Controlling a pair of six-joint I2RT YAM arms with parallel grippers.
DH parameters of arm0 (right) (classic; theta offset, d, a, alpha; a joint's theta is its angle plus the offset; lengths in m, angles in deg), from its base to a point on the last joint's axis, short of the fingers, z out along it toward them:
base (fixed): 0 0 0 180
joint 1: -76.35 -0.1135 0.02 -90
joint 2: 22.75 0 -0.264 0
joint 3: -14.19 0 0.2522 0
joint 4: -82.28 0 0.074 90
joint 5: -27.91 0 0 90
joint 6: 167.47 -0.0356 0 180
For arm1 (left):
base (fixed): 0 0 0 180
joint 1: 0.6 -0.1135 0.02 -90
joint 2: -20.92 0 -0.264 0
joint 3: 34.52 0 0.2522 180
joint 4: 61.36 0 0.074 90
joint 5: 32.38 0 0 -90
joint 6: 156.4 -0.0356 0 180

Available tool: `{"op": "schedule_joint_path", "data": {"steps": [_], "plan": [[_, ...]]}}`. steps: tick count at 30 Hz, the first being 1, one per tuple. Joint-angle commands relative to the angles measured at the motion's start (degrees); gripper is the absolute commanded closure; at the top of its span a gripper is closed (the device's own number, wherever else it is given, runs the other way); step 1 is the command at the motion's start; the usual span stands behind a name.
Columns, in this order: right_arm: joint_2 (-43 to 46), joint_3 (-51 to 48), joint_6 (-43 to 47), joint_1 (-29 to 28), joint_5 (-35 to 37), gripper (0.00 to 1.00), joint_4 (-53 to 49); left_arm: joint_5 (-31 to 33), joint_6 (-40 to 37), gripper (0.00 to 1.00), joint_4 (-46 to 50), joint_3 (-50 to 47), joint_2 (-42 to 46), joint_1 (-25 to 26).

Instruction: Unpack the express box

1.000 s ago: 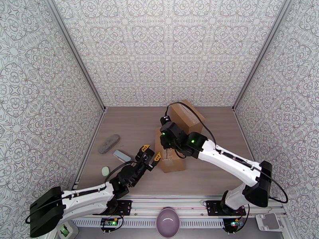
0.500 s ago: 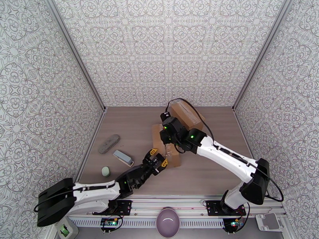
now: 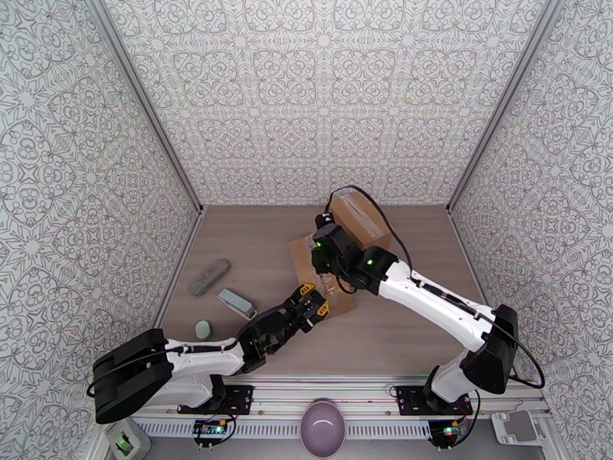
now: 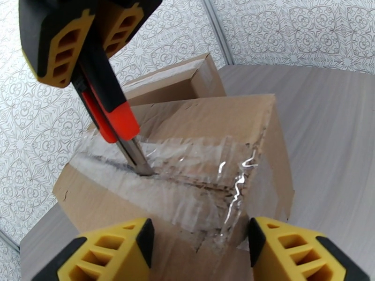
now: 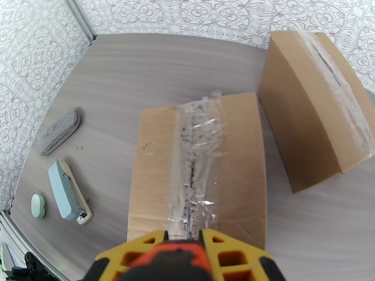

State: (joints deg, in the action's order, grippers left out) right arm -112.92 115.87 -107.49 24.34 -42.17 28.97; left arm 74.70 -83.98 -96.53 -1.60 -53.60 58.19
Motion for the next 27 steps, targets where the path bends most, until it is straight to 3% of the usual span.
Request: {"op": "schedule_joint_path", "data": {"steps": [1,11,27], "plan": [[0.01,4.61,-2.75,-0.29,0.81,1.0,-1.63,-2.0,2.67,0.45,4.39,2.48,-1.63,-1.36],[0.01,5.96,-3.2,-0.22,3.62,1.0,-2.82,-5.02,6.79,0.46,10.59,4.5,-1.86,-3.92],[-1.78,5.86,-2.33,0.21,-6.73,1.0,5.1,-2.71,1.84,0.36,28.77,9.82,11.65,-2.48]]}}
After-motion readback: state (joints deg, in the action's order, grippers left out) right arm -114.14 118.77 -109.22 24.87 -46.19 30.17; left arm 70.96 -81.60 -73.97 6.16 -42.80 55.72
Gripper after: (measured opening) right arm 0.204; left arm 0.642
